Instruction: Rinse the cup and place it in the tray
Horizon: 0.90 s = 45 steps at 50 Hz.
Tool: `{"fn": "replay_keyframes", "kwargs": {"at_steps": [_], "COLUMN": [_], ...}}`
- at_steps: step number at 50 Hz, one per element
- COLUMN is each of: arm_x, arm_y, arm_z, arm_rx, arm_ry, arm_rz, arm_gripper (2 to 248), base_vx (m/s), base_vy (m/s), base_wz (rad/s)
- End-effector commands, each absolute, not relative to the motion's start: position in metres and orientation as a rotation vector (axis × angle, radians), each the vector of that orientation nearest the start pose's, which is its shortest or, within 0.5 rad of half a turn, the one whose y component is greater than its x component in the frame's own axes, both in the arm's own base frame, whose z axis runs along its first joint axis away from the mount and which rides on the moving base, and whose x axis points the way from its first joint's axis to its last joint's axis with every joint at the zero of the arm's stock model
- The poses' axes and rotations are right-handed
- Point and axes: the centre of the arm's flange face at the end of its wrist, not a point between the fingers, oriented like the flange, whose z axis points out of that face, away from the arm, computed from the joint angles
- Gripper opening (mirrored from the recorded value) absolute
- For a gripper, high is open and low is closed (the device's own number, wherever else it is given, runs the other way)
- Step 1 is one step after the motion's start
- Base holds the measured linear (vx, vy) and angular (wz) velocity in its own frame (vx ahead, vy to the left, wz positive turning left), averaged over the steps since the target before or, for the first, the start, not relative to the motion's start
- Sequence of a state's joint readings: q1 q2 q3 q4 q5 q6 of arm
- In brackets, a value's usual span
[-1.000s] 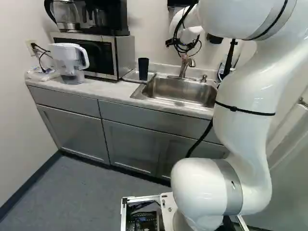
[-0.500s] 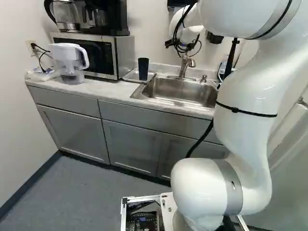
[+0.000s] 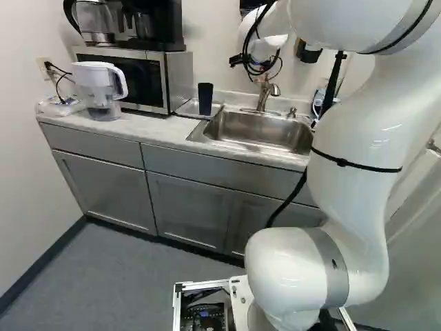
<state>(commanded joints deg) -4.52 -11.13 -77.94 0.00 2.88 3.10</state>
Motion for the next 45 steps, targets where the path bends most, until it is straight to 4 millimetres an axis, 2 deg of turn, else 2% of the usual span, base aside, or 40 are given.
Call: {"fn": "replay_keyframes", "kwargs": {"at_steps": [30,45], "arm_x": [0.599,0.588], "arm_y": [-0.046,-0.044], "arm_z": [0.67,0.662], "arm_rx": [-2.74,-2.822], "arm_ry": [0.18,0.182], "arm_rz": [-1.55,-1.389], "arm_gripper": [247,247], "base_vx": [0.0,0.0], "base_vy": [0.0,0.0], "base_wz": [0.0,0.0]}}
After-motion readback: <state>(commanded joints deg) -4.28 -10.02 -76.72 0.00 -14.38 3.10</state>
